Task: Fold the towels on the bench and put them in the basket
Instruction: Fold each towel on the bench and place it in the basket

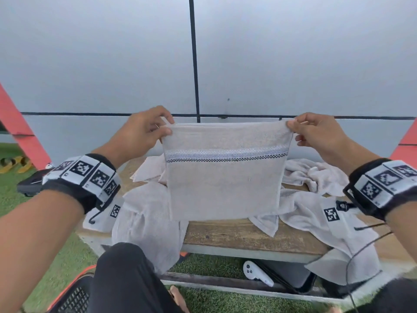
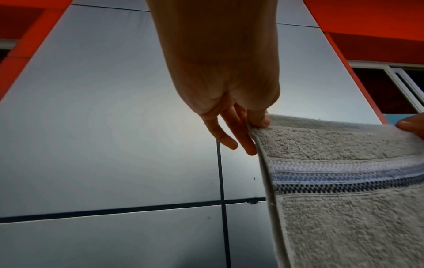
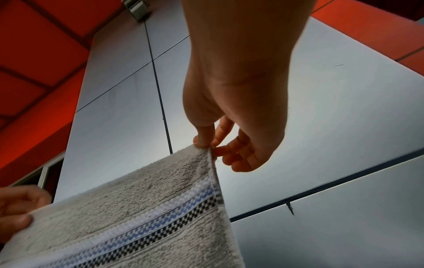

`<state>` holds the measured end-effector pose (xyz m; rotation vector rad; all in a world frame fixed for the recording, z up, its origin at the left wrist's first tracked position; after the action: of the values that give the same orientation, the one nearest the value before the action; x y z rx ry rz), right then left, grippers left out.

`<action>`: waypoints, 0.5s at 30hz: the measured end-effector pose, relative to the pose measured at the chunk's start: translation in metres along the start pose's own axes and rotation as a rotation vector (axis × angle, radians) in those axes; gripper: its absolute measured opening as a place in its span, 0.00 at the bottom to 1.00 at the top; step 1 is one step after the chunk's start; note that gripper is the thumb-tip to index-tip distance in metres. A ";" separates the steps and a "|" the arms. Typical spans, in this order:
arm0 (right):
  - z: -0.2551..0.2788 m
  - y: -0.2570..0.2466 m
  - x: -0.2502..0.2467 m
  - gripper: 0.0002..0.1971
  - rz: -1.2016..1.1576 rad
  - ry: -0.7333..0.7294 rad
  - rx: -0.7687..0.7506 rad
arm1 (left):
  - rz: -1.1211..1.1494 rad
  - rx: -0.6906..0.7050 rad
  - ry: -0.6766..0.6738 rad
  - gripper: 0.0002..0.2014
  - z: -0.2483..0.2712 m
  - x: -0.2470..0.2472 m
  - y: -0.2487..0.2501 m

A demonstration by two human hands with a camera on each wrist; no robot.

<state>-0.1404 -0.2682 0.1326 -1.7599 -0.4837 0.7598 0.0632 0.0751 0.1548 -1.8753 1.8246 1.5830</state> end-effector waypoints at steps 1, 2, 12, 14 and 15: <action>-0.004 0.002 0.004 0.06 0.023 -0.001 0.006 | 0.001 -0.024 -0.003 0.08 -0.003 0.000 -0.003; -0.008 0.005 0.008 0.06 0.041 -0.006 0.013 | -0.020 -0.050 -0.004 0.09 -0.007 0.000 -0.009; -0.072 0.001 0.047 0.06 -0.066 -0.008 -0.016 | -0.217 -0.112 0.230 0.04 -0.055 0.002 -0.039; -0.073 -0.001 0.046 0.05 -0.101 0.020 -0.084 | -0.187 -0.097 0.272 0.04 -0.053 0.001 -0.040; -0.071 0.001 0.045 0.05 -0.107 0.019 -0.108 | -0.165 -0.099 0.263 0.04 -0.048 0.003 -0.043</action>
<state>-0.0582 -0.2879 0.1334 -1.8241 -0.6103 0.6516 0.1235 0.0528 0.1506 -2.3093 1.6522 1.4557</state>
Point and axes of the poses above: each hand's wrist, its own z-axis away from the middle knuckle, its own x-axis out of the palm, y = z × x, the point moved 5 cm from there along -z, towards the middle knuckle, and after that the axes turned 2 degrees about x, right-handed, at the moved point
